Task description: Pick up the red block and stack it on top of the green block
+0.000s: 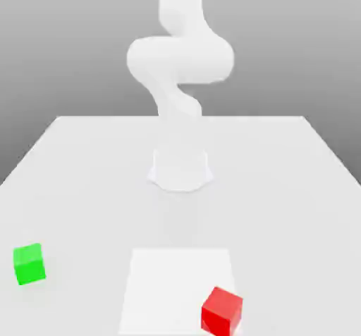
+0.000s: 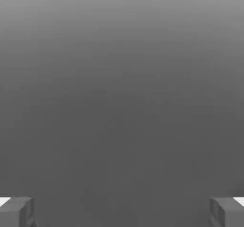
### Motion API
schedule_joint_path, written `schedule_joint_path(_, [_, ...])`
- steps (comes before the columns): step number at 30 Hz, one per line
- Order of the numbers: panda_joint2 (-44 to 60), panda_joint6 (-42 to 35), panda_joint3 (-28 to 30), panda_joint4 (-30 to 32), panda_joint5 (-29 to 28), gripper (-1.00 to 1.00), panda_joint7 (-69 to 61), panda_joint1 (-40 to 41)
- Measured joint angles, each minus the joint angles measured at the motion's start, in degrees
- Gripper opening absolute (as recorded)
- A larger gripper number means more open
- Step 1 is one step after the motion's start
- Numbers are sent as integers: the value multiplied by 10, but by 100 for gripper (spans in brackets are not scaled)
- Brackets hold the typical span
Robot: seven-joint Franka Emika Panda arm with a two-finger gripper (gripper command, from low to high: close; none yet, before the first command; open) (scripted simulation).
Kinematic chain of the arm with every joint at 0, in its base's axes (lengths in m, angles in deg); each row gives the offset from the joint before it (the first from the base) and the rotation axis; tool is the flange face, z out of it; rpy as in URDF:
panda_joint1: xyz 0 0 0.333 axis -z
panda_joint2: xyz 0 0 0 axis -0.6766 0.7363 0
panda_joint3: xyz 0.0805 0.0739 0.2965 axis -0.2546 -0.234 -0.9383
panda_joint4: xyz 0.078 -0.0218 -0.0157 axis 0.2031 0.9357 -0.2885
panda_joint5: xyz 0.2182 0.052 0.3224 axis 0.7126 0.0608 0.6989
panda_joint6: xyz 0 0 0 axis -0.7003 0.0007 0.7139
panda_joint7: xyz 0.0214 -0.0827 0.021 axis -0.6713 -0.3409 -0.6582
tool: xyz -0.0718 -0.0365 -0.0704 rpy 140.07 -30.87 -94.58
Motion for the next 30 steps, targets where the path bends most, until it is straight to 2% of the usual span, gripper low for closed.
schedule_joint_path(8, [170,57,-74,23,-50,0,143,56])
schedule_joint_path(15, [317,105,-111,42,-94,0,265,79])
schedule_joint_path(21, [437,149,-117,60,-103,0,350,72])
schedule_joint_path(26, [530,192,-124,75,-74,0,393,63])
schedule_joint_path(30, [611,253,-96,65,-104,0,425,40])
